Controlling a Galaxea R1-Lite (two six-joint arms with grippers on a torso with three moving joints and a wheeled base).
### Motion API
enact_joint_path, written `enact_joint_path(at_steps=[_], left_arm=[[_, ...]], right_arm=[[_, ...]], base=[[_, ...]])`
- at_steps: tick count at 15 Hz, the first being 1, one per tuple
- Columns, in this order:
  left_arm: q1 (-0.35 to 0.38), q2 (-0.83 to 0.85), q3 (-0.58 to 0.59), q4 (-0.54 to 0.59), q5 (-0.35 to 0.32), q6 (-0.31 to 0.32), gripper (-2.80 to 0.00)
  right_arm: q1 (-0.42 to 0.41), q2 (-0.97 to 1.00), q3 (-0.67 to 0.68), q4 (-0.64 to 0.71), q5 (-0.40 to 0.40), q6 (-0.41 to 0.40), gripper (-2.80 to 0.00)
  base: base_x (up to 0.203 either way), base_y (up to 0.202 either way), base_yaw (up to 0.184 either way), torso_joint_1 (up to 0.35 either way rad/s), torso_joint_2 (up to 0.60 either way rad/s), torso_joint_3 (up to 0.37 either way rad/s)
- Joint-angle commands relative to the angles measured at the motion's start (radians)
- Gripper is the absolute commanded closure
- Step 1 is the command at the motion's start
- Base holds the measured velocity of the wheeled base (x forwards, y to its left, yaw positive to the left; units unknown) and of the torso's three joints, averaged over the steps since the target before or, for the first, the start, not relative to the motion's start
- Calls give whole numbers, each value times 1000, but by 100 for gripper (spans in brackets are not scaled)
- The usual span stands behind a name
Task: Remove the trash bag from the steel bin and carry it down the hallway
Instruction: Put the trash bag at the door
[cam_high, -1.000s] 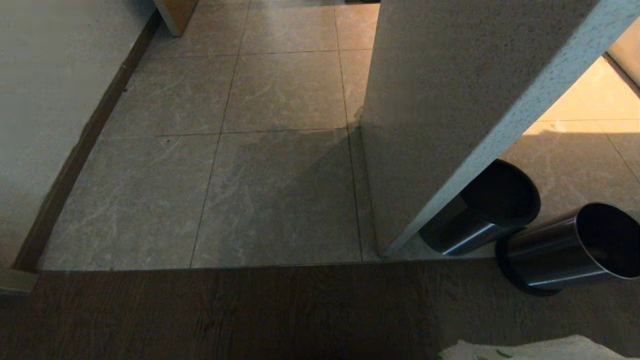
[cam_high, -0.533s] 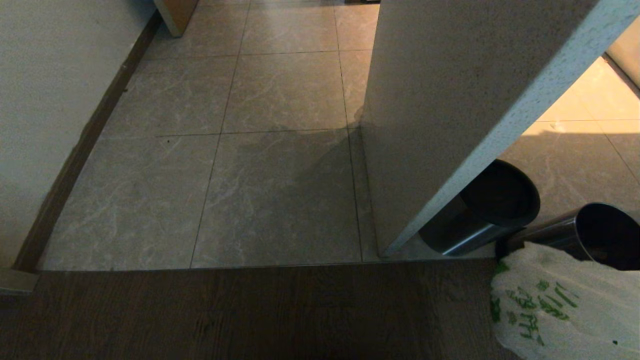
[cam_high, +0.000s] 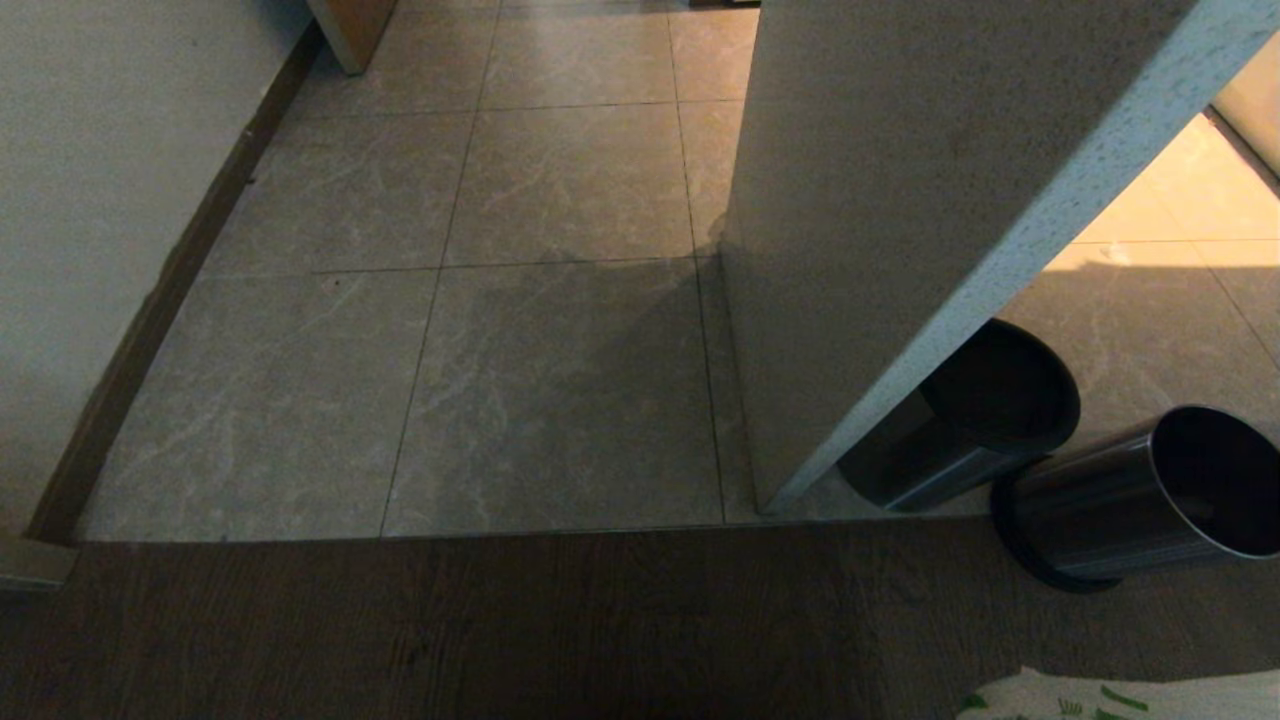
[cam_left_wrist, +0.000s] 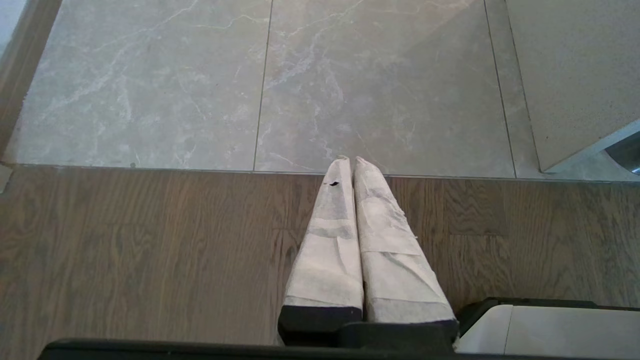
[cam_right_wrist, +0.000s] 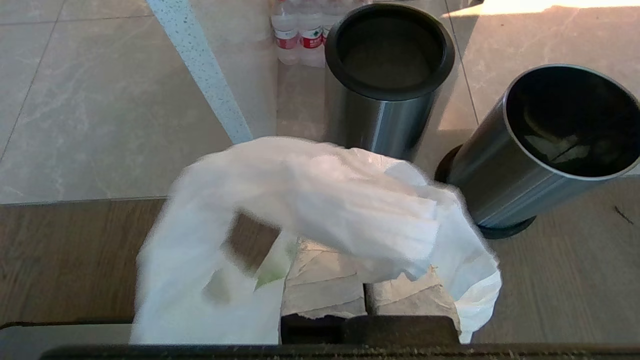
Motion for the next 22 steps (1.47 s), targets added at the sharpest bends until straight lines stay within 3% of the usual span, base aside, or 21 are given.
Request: enact_joint_path(at_steps=[1, 16, 22], left_arm=[[0, 0, 0, 1, 0, -1, 0], [0, -2, 0, 0, 0, 3, 0], [1, 0, 2, 1, 0, -4, 0]], right_arm=[[0, 2, 40, -3, 0, 5, 0], [0, 2, 40, -3, 0, 7, 0], [0, 2, 40, -3, 0, 7, 0]], base=[[0, 0, 0, 0, 0, 0], [0, 0, 0, 0, 0, 0], [0, 0, 0, 2, 4, 158]])
